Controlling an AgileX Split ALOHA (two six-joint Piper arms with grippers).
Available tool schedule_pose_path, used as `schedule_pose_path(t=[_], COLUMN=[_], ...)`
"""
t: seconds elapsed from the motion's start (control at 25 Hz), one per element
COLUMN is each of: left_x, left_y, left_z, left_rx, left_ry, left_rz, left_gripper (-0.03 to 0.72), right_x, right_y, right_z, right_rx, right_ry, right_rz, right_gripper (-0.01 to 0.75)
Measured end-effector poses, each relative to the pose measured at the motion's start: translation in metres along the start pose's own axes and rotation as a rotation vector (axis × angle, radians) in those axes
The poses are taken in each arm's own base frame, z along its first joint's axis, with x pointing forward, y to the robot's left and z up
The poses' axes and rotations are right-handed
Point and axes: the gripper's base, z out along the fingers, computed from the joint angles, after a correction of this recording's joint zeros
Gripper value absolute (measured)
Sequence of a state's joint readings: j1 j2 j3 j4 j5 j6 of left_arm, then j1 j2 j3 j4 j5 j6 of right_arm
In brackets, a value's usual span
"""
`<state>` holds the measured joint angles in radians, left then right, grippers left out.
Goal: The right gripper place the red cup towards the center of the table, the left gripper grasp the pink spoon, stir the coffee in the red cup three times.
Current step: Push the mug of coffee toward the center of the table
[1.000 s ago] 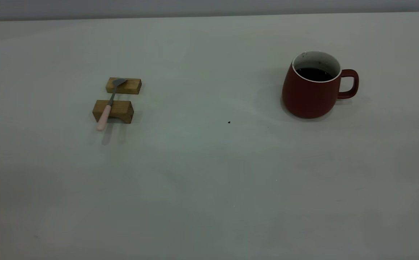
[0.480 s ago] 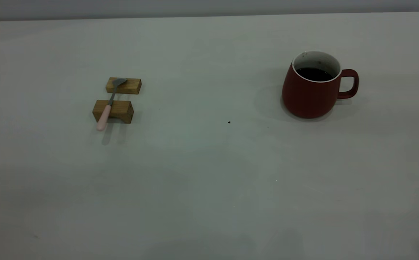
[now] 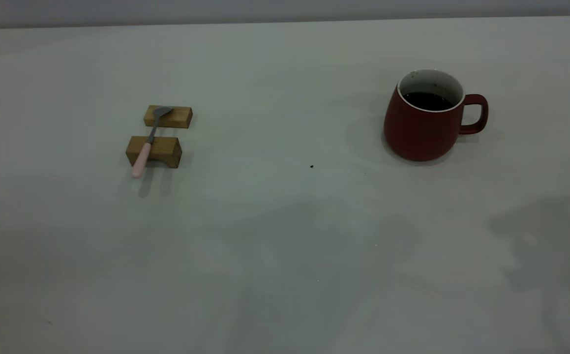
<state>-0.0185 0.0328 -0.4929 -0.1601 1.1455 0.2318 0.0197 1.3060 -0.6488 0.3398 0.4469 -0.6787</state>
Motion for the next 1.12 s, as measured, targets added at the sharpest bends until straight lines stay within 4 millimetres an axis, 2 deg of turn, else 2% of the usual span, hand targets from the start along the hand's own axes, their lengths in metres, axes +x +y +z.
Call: schedule_pose_path(t=[0.28, 0.56, 0.8, 1.12], left_x=[0.0, 0.0, 0.0, 0.0], left_y=[0.0, 0.0, 0.0, 0.0], left_z=[0.0, 0.0, 0.0, 0.0], left_rx=[0.0, 0.0, 0.0, 0.0], left_ry=[0.0, 0.0, 0.0, 0.0], left_rz=[0.0, 0.0, 0.0, 0.0], left_gripper=[0.463, 0.463, 0.463, 0.463], right_x=[-0.028, -0.028, -0.031, -0.034], right_y=[-0.018, -0.029, -0.033, -0.041], right_z=[0.073, 0.146, 0.19, 0.226], right_rx=[-0.086, -0.159, -0.195, -0.185], right_ry=[0.055, 0.097, 0.06, 0.059], right_rz=[-0.3, -0.795, -0.886, -0.898], right_gripper=[0.588, 0.588, 0.588, 0.588])
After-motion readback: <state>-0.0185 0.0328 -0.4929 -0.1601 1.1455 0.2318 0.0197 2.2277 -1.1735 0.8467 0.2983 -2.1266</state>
